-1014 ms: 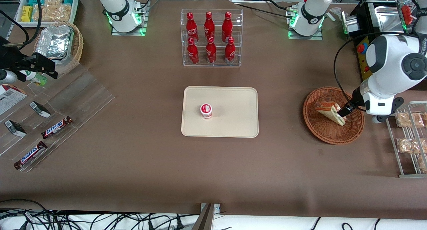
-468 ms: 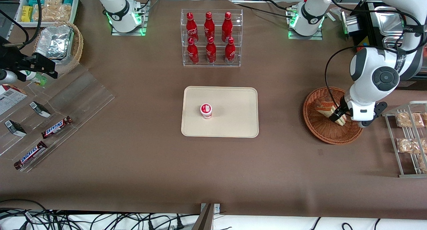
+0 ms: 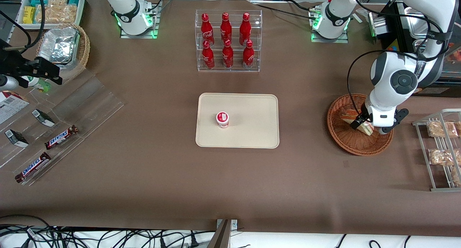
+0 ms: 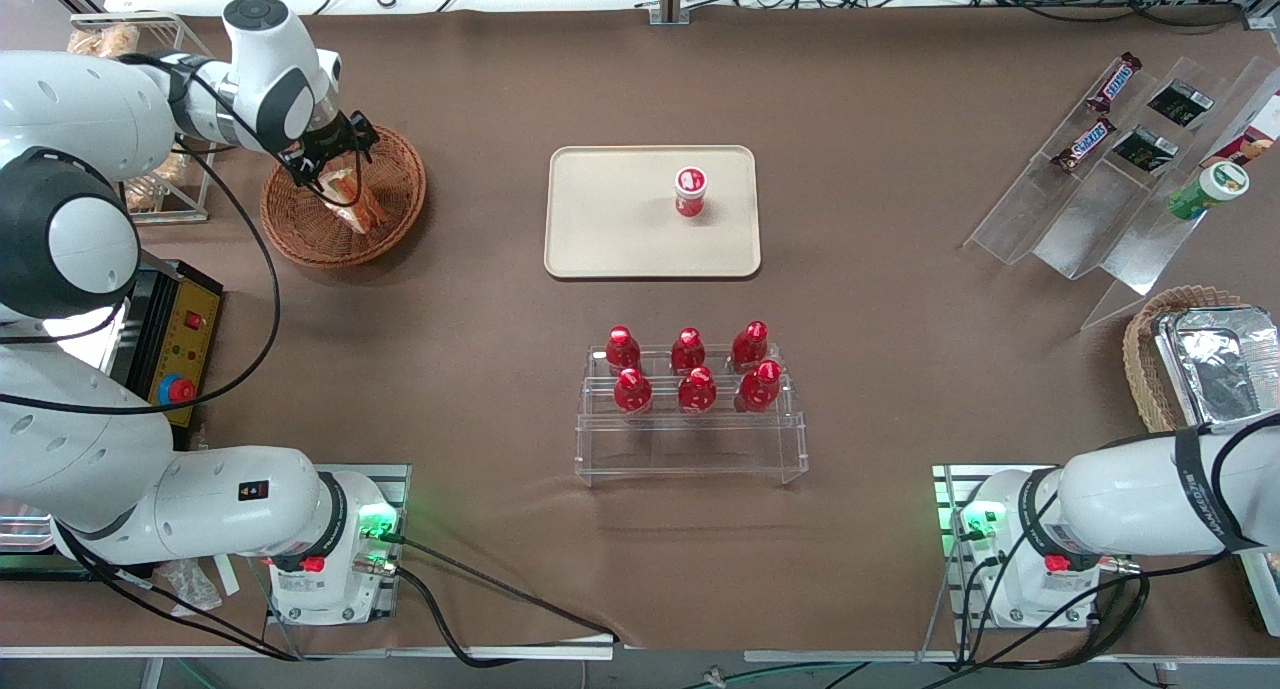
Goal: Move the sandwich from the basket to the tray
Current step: 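Lower the open left gripper around the sandwich and close it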
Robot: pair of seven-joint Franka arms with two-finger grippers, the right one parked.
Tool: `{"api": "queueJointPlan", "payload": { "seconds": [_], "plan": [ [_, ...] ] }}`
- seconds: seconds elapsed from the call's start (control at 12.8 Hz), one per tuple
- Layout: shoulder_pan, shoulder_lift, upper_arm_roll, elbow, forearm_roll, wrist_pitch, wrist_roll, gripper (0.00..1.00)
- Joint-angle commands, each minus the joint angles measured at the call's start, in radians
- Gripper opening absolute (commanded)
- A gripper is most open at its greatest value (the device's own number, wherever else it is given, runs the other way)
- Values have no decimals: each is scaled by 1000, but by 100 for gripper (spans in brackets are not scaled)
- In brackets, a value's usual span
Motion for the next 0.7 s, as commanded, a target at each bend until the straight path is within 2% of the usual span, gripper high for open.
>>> {"api": "queueJointPlan", "payload": {
  "seconds": [0.0, 0.23, 0.31, 0.39, 0.47, 0.55, 0.62],
  "plan": [
    [30, -10, -2, -58, 41, 71, -17, 100],
    [38, 4, -2, -65, 41, 94, -28, 100],
    [38, 12, -2, -64, 41, 97, -43, 85],
    [38, 15, -3, -64, 41, 110, -51, 60],
    [38, 24, -3, -64, 41, 111, -63, 41],
    [36, 27, -3, -64, 41, 113, -68, 30],
    [36, 27, -3, -62, 41, 113, -68, 27]
  ]
}}
